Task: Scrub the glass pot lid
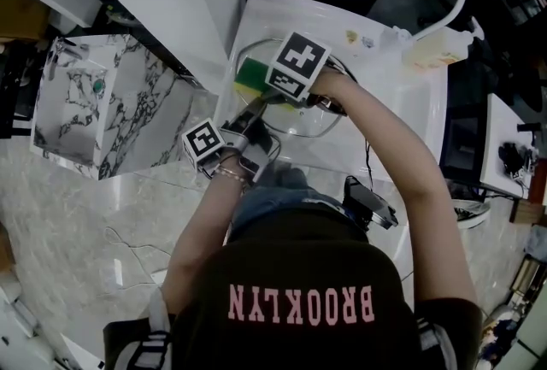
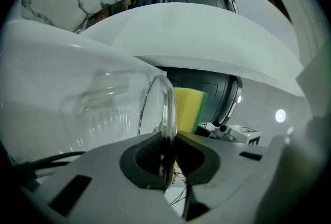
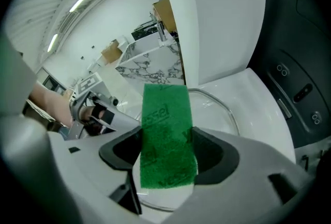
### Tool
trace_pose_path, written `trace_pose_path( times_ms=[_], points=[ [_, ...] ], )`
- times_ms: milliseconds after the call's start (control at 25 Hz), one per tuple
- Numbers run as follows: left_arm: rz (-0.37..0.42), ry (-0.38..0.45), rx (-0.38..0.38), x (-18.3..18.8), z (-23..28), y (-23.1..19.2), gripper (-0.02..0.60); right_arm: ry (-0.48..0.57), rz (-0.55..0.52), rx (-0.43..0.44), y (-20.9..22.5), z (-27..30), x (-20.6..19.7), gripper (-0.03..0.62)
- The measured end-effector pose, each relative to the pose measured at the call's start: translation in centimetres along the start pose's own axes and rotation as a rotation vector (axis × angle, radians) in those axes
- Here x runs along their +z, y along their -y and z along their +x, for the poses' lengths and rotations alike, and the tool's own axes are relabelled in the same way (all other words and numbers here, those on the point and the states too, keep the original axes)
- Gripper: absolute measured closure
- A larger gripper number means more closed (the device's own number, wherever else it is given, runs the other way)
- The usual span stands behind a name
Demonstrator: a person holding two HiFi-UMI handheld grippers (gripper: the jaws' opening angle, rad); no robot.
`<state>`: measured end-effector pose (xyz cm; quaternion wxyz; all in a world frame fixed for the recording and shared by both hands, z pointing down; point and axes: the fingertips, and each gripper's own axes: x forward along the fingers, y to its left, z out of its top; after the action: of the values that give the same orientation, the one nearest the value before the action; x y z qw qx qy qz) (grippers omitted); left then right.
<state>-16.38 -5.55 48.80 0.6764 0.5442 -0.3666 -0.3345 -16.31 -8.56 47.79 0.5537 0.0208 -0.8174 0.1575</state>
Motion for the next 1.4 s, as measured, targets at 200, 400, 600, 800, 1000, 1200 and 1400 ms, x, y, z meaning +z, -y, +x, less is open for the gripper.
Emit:
trace_pose_path(
  times_ms=[200,400,600,800,1000,1200,1400],
  points=[
    [-0.003,-0.007,0.008,0.0,-0.2,-0.3,0.545,-0.042,-0.014,-0.018,0.5,0.8,-0.2,0.306],
    [0.004,-0.004,0.018,0.3,-0.3,-0.3,0.546,-0.076,-0.037,-0.020,0.5,1.0,0.2,0.304],
    [0.002,-0.004,0.027,0.4,-0.3,-0.5,0.545,-0.108,-0.080,-0.042,0.4,1.1,0.5,0.306],
    [-0.008,0.003,0.031,0.4,-0.4,-0.7,0.543,-0.101,-0.126,-0.028,0.3,1.3,0.6,0.306],
    [-0.009,0.012,0.035,0.7,-0.5,-0.7,0.543,-0.103,-0.200,-0.007,0.2,1.5,1.3,0.306],
    [0.002,0.011,0.057,0.6,-0.4,-1.0,0.541,-0.069,-0.135,0.057,0.9,2.3,2.4,0.306],
    [-0.021,0.012,0.058,0.2,0.3,-0.9,0.541,-0.072,-0.033,0.082,2.8,2.6,2.5,0.306]
  ],
)
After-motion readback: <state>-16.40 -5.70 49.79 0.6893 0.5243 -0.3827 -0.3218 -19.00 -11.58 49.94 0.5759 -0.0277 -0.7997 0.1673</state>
